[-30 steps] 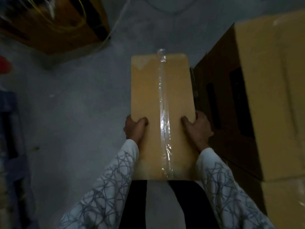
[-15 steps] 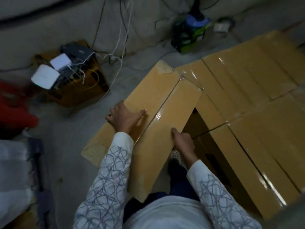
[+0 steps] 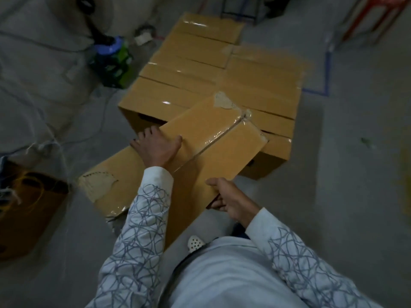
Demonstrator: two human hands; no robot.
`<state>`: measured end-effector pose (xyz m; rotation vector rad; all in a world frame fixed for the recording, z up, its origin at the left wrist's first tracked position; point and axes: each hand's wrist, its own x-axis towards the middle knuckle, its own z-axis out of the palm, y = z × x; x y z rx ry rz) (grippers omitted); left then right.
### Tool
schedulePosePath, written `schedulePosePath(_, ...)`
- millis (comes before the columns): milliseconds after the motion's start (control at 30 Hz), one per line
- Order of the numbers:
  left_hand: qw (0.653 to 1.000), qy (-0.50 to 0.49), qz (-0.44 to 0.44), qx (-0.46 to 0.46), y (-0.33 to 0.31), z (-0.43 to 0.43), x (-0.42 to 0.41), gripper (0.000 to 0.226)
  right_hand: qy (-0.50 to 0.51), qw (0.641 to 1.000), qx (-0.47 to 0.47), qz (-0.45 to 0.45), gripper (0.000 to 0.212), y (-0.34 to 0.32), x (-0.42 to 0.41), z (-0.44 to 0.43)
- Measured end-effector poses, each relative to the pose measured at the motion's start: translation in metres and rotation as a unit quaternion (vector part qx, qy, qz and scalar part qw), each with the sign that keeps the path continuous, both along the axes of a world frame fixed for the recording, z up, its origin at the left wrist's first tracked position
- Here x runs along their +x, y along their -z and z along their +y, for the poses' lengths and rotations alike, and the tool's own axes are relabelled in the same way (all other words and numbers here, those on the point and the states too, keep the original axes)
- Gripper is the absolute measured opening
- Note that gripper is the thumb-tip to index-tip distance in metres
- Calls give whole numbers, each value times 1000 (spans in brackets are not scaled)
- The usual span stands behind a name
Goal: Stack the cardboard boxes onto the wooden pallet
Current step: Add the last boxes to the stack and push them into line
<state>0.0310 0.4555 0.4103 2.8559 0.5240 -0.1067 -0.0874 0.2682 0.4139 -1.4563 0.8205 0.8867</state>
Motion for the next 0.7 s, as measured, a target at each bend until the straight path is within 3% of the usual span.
schedulePosePath(200,986,164,27,31,19,-163,-5,81,157,986,19,42,45,6,-43,-120)
schedulePosePath(300,976,213,46,23,32,-245,-3,80,219,974,29,57,54,10,-56,-186)
schedulePosePath(600,944,326,42,17,32,-486,25,82,328,941,72,29,65,0,-58,-381)
schedulePosePath(700,938,346,27,-5,33,-541,35,85,347,936,63,13,59,3,-53,-426)
